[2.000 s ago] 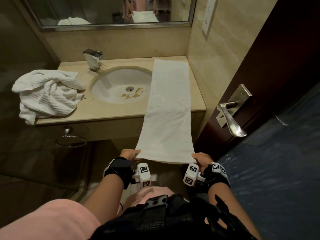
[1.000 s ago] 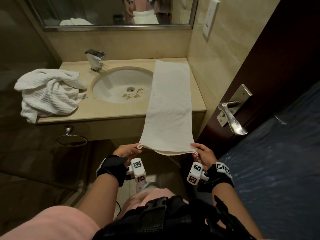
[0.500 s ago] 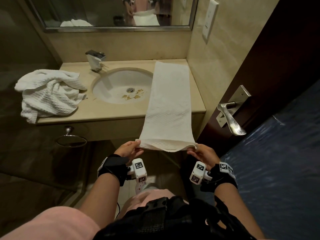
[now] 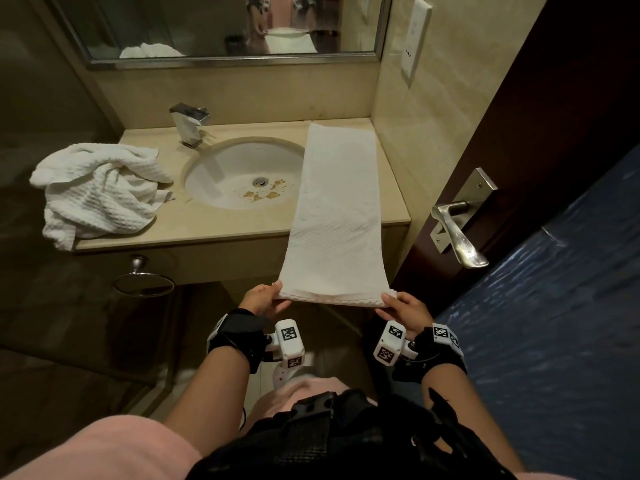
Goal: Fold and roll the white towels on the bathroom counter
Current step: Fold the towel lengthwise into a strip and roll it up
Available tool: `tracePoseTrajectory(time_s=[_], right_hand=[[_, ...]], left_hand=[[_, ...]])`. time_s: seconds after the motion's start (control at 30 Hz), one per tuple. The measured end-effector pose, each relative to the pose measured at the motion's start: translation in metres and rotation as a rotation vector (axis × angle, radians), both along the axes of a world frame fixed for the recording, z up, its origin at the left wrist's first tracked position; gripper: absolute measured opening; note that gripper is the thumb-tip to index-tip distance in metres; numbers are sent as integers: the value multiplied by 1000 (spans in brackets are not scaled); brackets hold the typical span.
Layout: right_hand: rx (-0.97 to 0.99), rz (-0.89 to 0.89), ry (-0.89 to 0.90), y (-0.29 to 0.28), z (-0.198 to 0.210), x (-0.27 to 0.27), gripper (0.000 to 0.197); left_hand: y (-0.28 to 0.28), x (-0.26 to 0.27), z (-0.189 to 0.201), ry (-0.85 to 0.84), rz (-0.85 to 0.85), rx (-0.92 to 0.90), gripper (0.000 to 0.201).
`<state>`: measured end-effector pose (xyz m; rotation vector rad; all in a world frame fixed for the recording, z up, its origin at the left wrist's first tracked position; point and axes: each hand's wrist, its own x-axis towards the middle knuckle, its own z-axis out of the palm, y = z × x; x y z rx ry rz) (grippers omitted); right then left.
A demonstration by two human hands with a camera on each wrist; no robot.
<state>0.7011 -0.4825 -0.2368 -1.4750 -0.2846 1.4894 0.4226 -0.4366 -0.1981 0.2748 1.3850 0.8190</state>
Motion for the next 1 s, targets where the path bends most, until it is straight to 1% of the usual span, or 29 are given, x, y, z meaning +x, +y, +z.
tracePoseTrajectory(time_s=[0.1,0.13,0.17,0.23,0.3,0.4,0.5,0.57,0.6,0.67,0.73,0.77,0.83,0.93,1.0], right_hand=[[-37,-56,47,2,-1,-4,7],[-56,-74,50,3,0,-5,4],[-73,-91,47,5,0,-7,2],[-109,-111,28,7,-1,-9,19],[-140,-128,7,8,0,-11,28],[-160,-150,-31,8,3,-11,29],[-172,-152,-62,7,2,-10,30],[-183,-144,-72,7,3,-10,34],[-189,-141,-80,7,3,-10,36],[-193,-136,-96,8,4,-7,37],[-198,-113,-99,11,8,-4,33],[-195,-89,-106,13,10,-3,30],[-201,-37,-133,16,13,-3,26],[-239,37,-126,20,16,-3,15],[-266,53,-104,23,15,-1,14]], left_hand=[[4,5,-4,41,53,-2,6],[5,6,-5,60,76,-1,3],[6,6,-6,109,71,5,5],[7,7,-9,215,13,34,9],[9,7,-11,317,-48,55,8],[12,5,-16,395,-93,3,10],[11,6,-12,511,-181,-38,15],[11,7,-12,554,-188,-31,21],[13,7,-13,565,-196,-23,21],[15,8,-12,481,-171,2,13],[17,7,-13,369,-124,9,33],[18,6,-12,351,-139,4,35],[20,6,-13,358,-176,8,28],[24,8,-16,339,-253,20,34],[26,7,-13,285,-289,1,26]])
